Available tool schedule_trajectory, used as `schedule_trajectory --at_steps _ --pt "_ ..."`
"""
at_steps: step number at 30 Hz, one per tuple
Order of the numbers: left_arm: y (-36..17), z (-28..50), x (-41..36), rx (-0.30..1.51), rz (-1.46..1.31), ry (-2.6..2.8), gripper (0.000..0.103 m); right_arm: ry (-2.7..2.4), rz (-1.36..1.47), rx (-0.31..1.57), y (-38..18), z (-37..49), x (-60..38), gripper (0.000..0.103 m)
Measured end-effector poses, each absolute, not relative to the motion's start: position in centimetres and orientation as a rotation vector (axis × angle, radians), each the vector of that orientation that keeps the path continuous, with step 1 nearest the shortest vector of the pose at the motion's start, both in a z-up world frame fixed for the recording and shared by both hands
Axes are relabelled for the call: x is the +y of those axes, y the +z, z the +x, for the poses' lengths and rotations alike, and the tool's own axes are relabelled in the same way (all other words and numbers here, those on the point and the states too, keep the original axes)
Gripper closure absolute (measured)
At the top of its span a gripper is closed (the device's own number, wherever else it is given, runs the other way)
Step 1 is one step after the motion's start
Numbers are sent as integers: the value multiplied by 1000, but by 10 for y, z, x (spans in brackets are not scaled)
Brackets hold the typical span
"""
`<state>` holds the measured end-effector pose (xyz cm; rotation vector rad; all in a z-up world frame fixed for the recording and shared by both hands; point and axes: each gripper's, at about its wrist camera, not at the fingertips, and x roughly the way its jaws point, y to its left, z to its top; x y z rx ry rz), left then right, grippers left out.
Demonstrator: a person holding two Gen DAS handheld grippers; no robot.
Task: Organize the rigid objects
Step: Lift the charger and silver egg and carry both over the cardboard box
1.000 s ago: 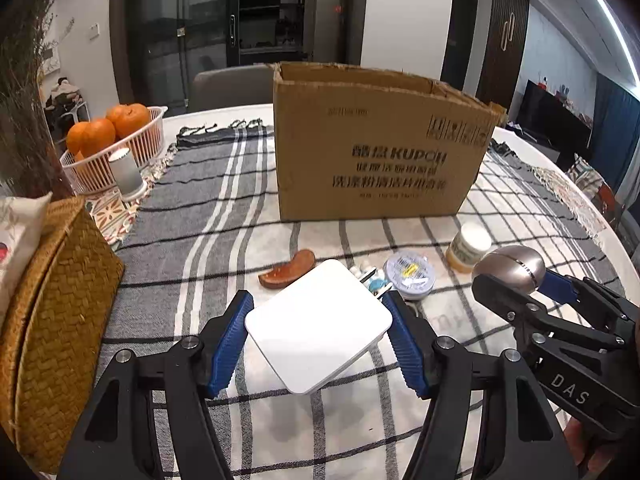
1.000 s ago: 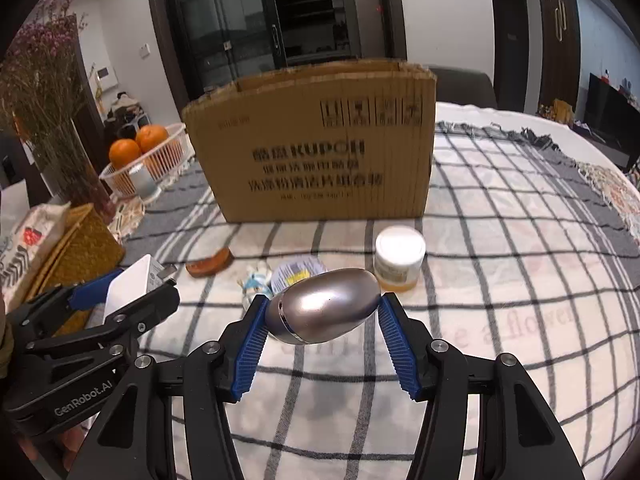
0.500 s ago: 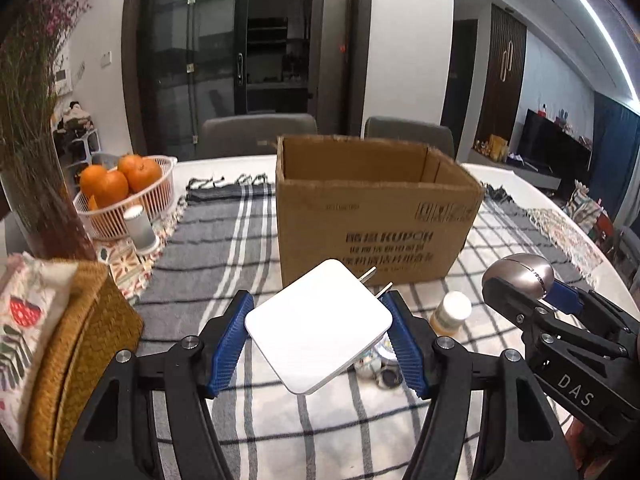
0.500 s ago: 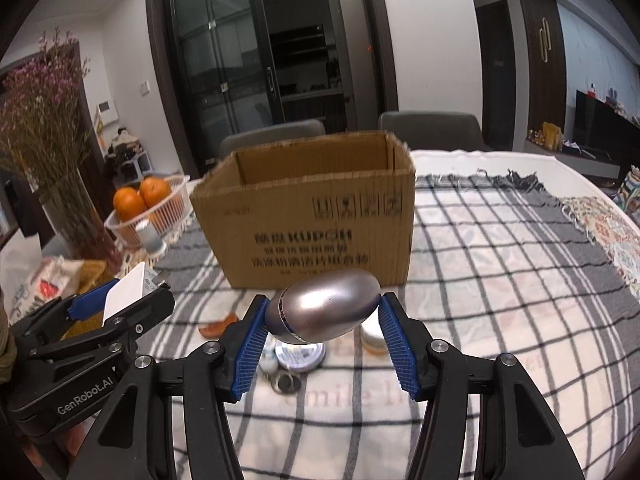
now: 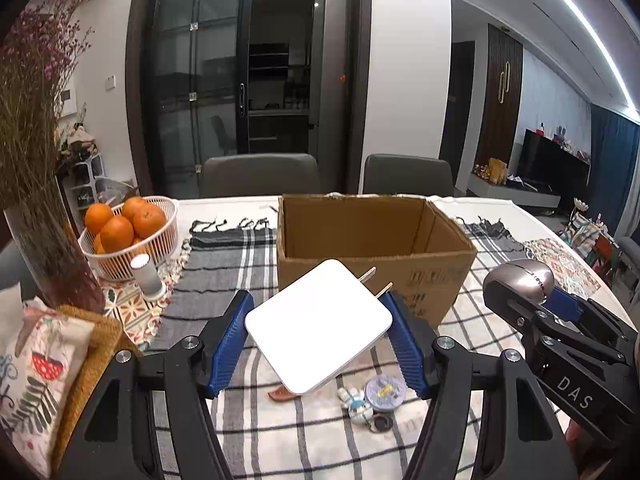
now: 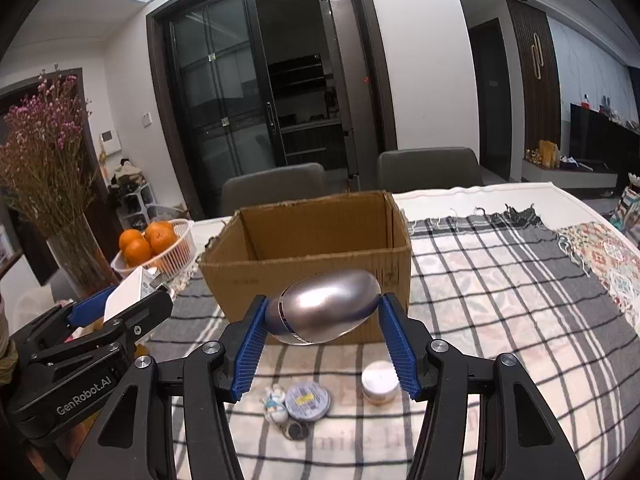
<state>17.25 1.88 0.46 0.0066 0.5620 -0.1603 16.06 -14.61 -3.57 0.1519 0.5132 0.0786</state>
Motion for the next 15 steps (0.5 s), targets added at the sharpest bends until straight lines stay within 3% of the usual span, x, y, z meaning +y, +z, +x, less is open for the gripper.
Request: schedule_trajectory --at_steps 15 --pt "33 210 15 556 20 -183 37 80 160 457 -1 190 -148 46"
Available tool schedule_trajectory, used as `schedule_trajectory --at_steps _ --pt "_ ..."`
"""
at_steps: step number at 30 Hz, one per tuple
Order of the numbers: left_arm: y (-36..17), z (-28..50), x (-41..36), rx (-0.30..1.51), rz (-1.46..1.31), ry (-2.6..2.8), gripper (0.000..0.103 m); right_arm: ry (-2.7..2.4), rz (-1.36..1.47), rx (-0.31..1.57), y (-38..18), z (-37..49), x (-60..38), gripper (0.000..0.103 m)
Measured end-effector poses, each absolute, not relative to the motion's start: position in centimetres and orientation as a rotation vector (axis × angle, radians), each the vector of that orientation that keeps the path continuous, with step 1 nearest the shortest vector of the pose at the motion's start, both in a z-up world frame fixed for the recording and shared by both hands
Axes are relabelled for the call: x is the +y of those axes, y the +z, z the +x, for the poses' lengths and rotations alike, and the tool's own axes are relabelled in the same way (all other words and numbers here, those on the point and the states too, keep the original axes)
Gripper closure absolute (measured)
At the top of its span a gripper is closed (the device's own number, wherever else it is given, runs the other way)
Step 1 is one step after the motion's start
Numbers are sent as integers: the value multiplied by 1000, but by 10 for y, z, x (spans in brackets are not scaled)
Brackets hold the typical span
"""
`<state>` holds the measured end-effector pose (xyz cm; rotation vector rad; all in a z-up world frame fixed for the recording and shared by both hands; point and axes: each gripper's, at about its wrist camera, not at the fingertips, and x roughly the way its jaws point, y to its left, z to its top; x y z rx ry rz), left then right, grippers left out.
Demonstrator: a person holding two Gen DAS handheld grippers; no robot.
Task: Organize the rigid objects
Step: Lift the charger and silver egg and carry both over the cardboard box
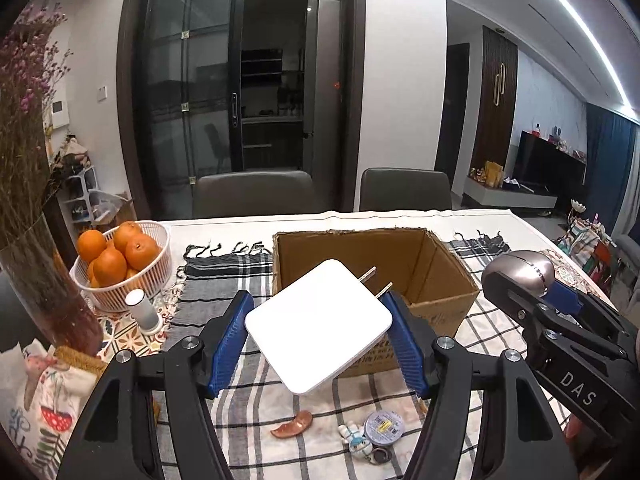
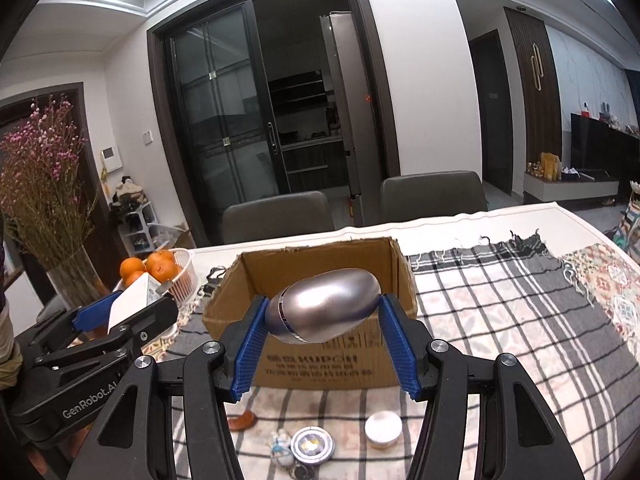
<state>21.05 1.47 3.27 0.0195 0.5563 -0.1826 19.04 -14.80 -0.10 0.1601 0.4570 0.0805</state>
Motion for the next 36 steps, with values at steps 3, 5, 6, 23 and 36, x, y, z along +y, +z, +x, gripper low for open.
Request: schedule_trajectory --at_steps 3,5,6,23,36 --pt "35 220 14 567 17 -189 37 84 152 462 4 199 -147 46" --pt "37 228 13 576 16 -193 37 88 147 466 7 206 -147 46" --pt "38 232 13 580 17 -194 37 88 145 469 8 210 -147 46" --pt "40 303 -2 716 40 -220 37 113 117 611 16 287 -157 46" --pt "11 346 -12 867 112 -207 37 155 86 860 -16 351 -166 46"
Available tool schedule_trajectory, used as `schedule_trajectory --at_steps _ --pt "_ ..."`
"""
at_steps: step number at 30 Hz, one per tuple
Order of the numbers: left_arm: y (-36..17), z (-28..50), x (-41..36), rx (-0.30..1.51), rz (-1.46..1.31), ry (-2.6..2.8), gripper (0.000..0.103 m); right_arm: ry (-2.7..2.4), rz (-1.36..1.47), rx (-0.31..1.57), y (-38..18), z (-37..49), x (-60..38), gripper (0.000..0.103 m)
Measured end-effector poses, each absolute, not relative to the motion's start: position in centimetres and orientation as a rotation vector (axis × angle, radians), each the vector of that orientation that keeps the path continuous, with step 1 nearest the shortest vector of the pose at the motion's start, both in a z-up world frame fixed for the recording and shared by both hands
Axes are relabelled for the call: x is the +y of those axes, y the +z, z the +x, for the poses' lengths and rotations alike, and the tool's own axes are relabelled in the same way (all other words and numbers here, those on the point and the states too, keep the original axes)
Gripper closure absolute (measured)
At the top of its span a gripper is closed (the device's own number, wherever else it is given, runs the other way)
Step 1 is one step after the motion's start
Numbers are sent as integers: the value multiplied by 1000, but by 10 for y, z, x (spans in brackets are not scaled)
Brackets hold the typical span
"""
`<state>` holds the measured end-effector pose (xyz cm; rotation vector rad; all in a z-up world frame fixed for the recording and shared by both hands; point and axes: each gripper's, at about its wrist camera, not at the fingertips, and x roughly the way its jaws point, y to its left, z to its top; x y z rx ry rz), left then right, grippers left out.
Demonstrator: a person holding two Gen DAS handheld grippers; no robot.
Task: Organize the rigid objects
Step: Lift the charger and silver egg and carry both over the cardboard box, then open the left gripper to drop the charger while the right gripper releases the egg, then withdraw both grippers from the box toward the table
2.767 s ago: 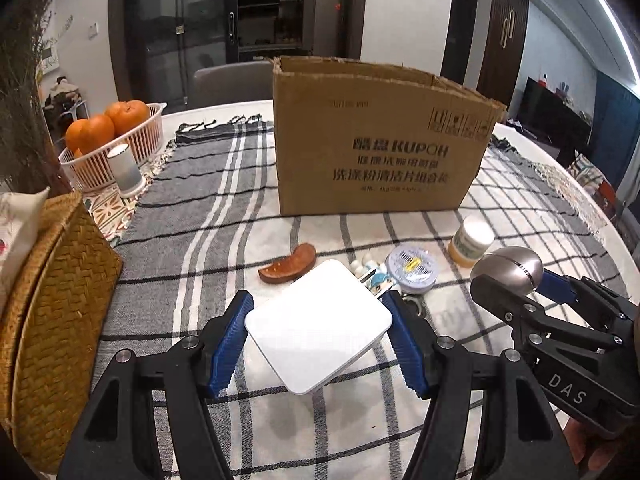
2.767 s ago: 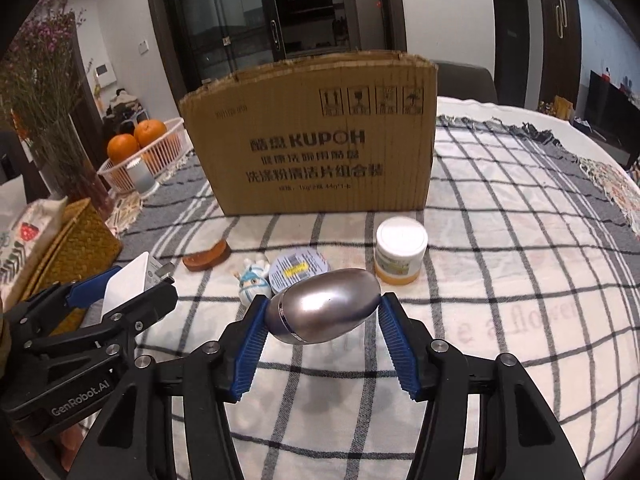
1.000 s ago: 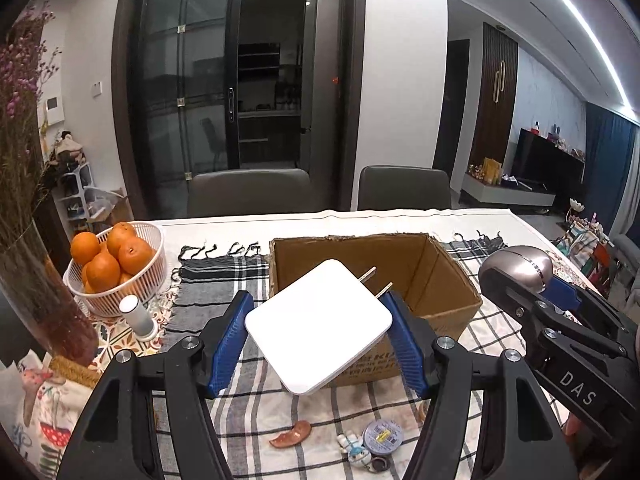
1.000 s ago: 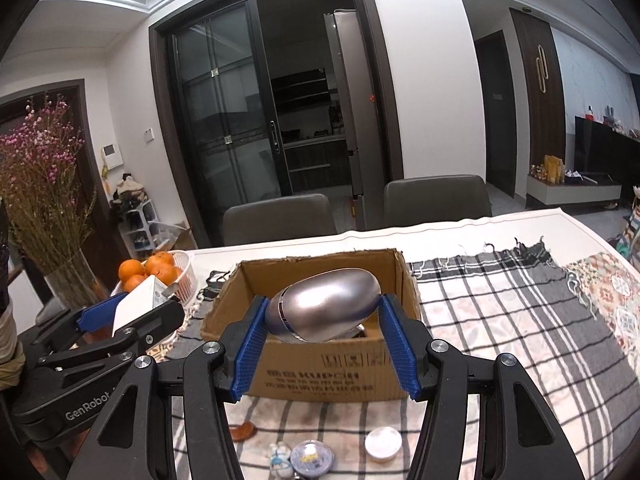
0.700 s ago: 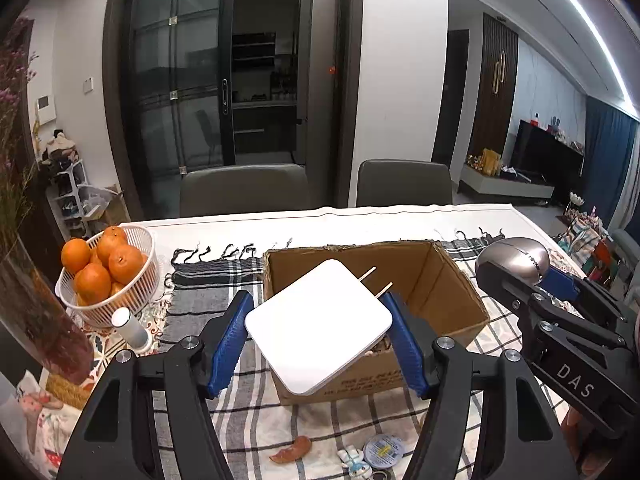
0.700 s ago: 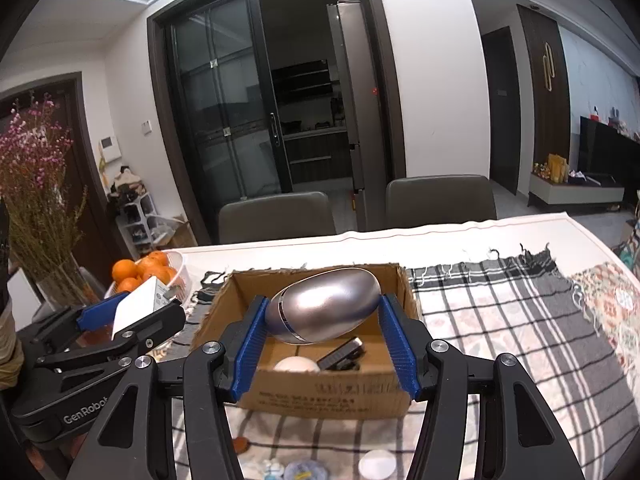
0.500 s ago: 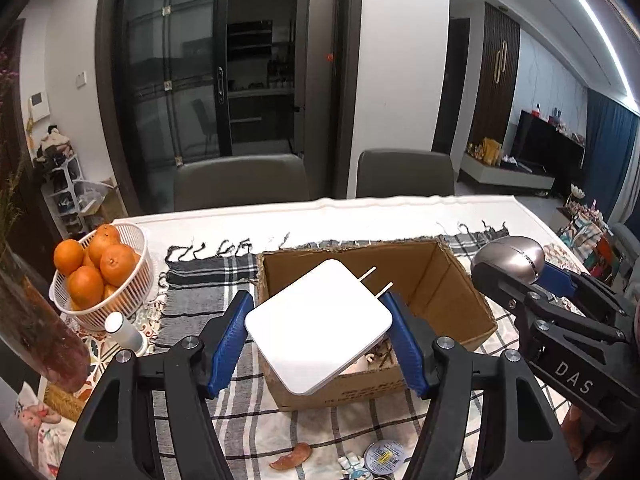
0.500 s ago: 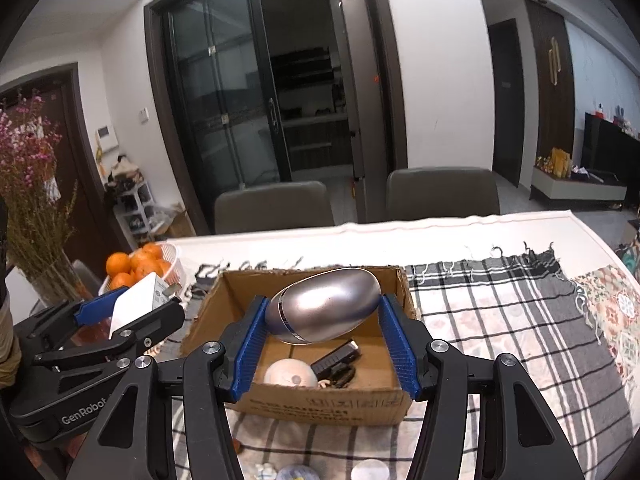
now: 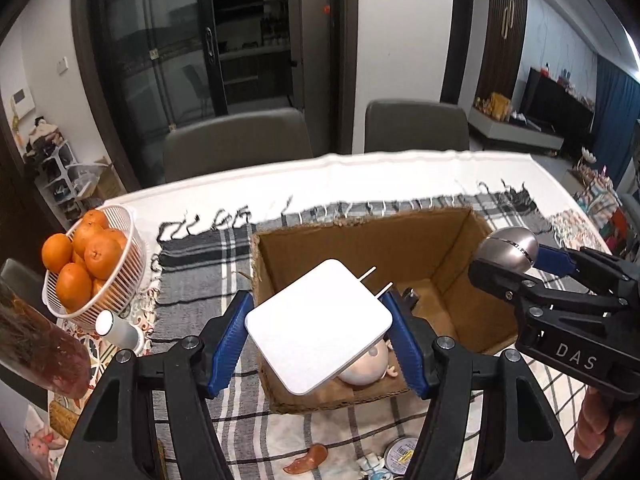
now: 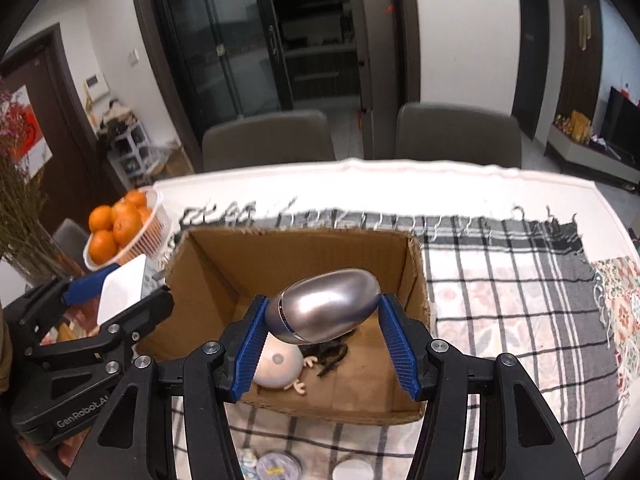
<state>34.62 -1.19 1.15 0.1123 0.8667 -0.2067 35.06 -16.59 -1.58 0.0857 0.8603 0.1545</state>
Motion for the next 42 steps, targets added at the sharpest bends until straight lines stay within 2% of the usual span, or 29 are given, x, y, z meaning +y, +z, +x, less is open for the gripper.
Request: schedule_trajectory --at_steps 11,21,31,42 --pt "-22 377 -21 1054 156 -268 37 178 14 1054 -49 378 -163 46" --pt "-40 386 -30 1122 174 -261 37 177 -54 1109 -64 384 -160 46" --pt "-27 377 -30 1080 157 -238 26 175 -23 1118 -64 383 -167 45" --pt "9 335 -27 955 141 -227 19 166 4 990 -28 347 -173 45"
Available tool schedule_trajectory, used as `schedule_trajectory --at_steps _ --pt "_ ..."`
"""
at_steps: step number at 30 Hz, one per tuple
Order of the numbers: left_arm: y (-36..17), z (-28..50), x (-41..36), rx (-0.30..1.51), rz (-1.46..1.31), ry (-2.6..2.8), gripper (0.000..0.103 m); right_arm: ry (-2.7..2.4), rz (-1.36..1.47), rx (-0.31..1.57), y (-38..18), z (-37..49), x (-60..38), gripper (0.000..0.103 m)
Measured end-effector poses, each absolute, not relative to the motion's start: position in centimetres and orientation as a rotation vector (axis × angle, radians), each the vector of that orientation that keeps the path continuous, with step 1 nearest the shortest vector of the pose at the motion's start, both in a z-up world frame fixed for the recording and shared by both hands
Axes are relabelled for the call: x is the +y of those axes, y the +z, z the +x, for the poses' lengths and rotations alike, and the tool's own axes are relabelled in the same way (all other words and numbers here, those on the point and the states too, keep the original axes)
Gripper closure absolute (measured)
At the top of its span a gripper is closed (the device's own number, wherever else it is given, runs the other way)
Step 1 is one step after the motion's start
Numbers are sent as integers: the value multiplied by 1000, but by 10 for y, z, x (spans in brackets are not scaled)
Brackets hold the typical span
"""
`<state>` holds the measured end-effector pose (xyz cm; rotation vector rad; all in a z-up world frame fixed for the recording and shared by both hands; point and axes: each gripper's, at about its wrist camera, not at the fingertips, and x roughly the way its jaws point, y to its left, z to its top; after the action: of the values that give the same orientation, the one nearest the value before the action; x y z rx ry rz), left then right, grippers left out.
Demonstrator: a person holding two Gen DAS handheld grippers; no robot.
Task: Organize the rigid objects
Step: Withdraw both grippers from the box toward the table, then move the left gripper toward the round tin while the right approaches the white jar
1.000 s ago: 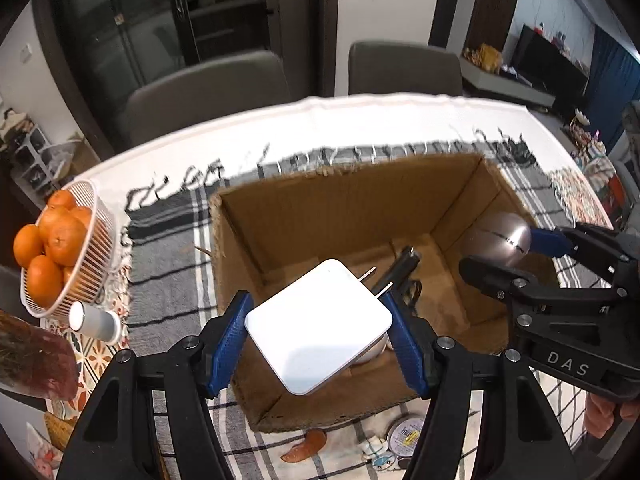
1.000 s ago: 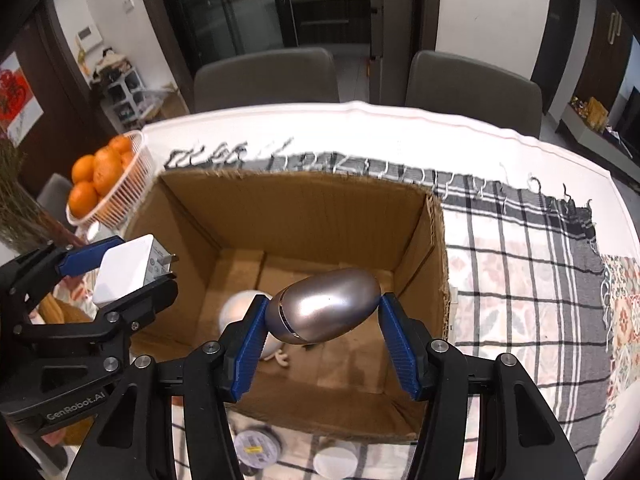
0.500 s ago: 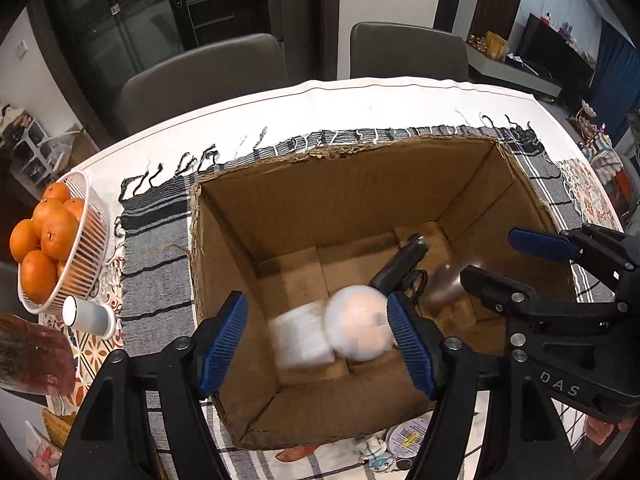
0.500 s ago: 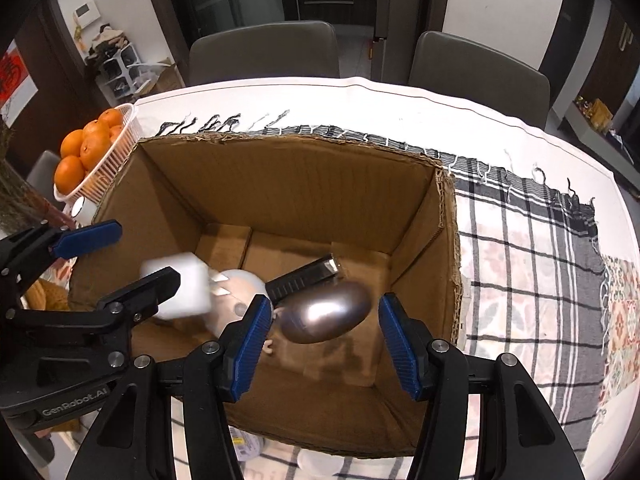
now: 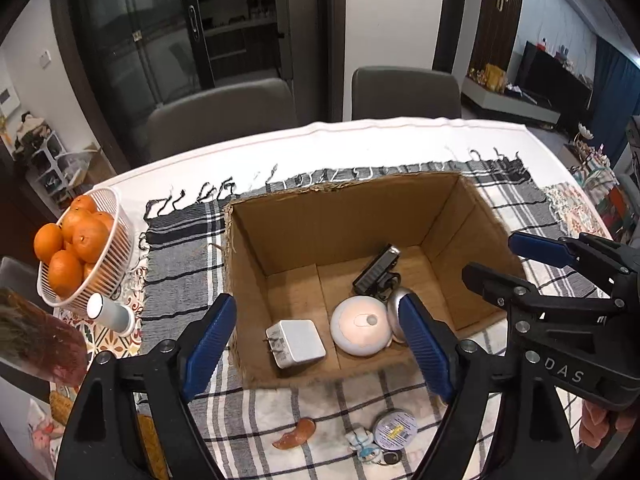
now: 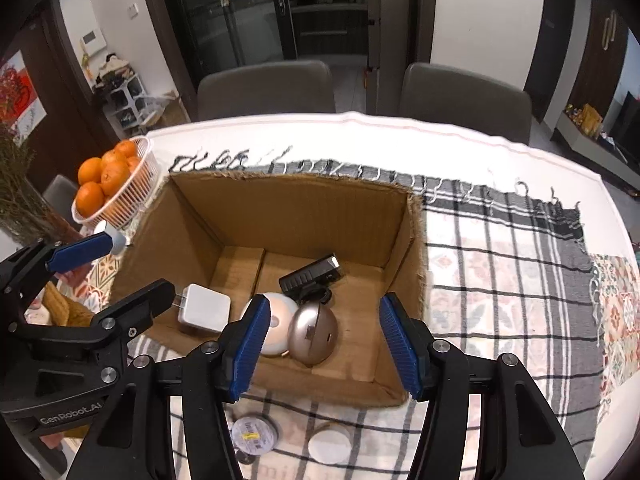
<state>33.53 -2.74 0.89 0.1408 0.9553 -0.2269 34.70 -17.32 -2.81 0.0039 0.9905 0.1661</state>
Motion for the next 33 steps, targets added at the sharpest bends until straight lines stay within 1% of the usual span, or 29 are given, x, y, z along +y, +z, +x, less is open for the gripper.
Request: schedule_trajectory --at_steps 8,15,21,33 --pt "21 295 -31 891 152 -248 18 146 4 904 -8 309 -180 44" --pt "24 263 -37 853 191 -261 17 144 20 888 -4 279 -187 43" --pt "16 241 -37 849 205 -276 17 153 15 903 -11 259 -187 43" --pt "-18 223 -40 918 218 -307 17 163 -23 971 -41 237 -182 43"
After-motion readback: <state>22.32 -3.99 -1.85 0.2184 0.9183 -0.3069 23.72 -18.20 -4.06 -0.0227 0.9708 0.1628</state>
